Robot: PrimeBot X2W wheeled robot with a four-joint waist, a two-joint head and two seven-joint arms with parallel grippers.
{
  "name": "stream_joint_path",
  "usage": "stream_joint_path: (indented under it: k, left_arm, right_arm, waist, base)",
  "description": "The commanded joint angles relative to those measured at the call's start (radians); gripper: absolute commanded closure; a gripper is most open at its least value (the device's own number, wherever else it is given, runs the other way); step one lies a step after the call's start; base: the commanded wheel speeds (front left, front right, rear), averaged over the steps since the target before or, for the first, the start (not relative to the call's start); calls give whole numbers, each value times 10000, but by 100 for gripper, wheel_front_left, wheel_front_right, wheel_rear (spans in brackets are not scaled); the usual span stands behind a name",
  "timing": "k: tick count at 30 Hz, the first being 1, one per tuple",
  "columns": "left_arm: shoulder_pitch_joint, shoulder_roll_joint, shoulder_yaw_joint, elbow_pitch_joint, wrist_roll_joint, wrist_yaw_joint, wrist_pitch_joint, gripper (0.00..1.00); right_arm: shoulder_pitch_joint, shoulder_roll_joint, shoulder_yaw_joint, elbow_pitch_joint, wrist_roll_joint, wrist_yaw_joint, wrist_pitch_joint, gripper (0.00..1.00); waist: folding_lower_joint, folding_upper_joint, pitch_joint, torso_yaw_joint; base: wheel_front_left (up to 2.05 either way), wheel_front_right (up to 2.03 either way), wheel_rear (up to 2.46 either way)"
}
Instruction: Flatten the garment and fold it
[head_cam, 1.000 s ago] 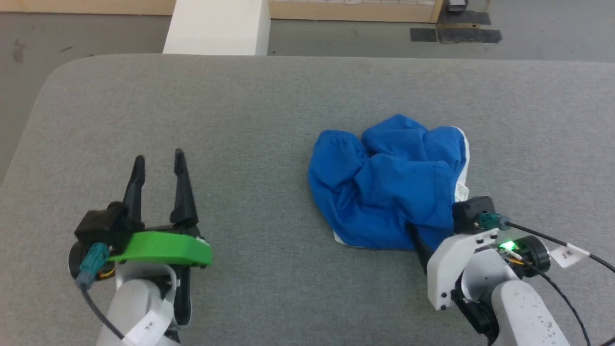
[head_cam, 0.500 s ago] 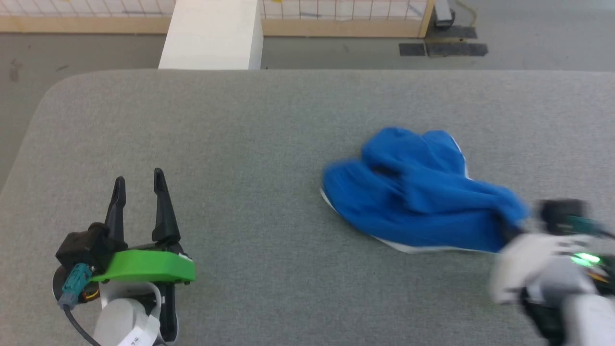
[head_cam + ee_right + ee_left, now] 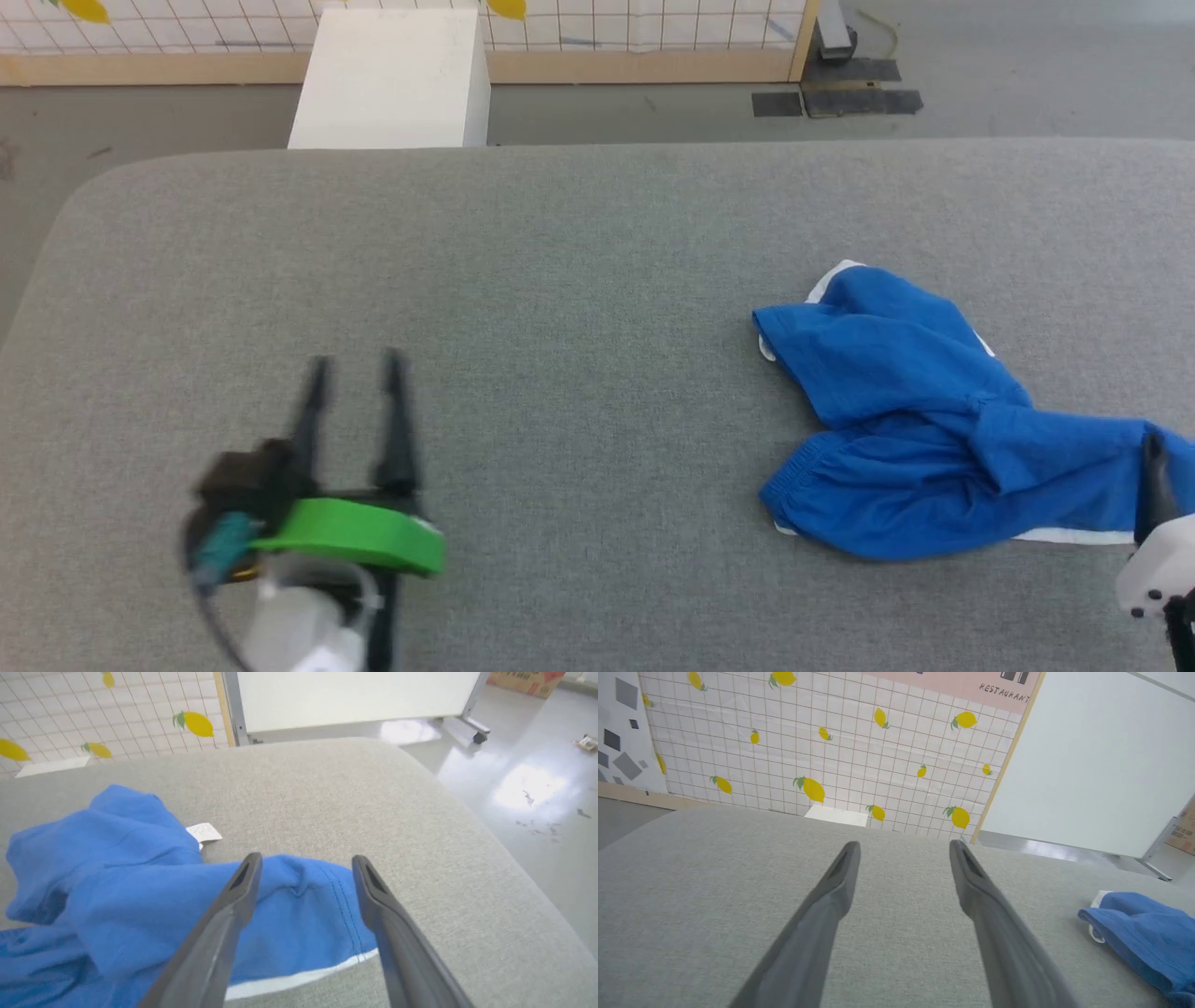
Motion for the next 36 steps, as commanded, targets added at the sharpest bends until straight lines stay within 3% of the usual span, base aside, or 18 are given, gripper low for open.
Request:
stream_joint_path:
  k: [1,5,7,13,18,24,25,26,31,36]
  left_arm:
    - [-126,-41,-368,108,-68,-167,-41,0]
    - [-693,-42,-1919,707,-291,-527,-3,0]
    - [-1349,-42,-3520,1207,-578,-681,418,0]
    - [-2757,-42,-6339,2287,-1617,-731,1804,0]
    - [-3590,77,-7509,3317,-2382,-734,2992,0]
    - [-3965,234,-7931,3915,-3251,-735,3914,2]
    - [-4010,272,-7898,3875,-3371,-735,3797,74]
    - [-4033,309,-7837,3863,-3442,-735,3685,100]
    - [-4034,525,-7235,3799,-3606,-511,2641,100]
    - [-3814,970,-6090,3728,-3874,420,1537,100]
  right_arm:
    - [-167,-3,50,-165,-135,-15,-638,0]
    - [-422,-3,-36,-310,-370,-15,-2156,0]
    - [-577,-3,289,-154,-343,-15,-2728,0]
    - [-813,-3,1317,248,47,-15,-3107,0]
    - [-937,-3,1963,538,289,-15,-3315,0]
    - [-965,-3,2303,811,492,-15,-3506,0]
    - [-962,-3,2322,851,508,-15,-3540,0]
    - [-956,-3,2326,882,520,-15,-3559,0]
    - [-923,-3,2313,959,537,-15,-3549,0]
    - [-982,-3,2357,885,445,-15,-3423,0]
  waist:
    - [0,-1,68,-34]
    - [0,-1,197,-175]
    - [0,-1,298,-342]
    - [0,-1,579,-816]
    - [0,-1,853,-1279]
    - [0,-1,1021,-1603]
    - [0,-1,1024,-1616]
    - [0,-1,1014,-1612]
    - [0,-1,859,-1303]
    - [0,-1,686,-732]
  base:
    - [0,0,0]
    - [0,0,0]
    - [0,0,0]
    - [0,0,0]
    - [0,0,0]
    - [0,0,0]
    - [0,0,0]
    - [0,0,0]
    - [0,0,0]
    - [0,0,0]
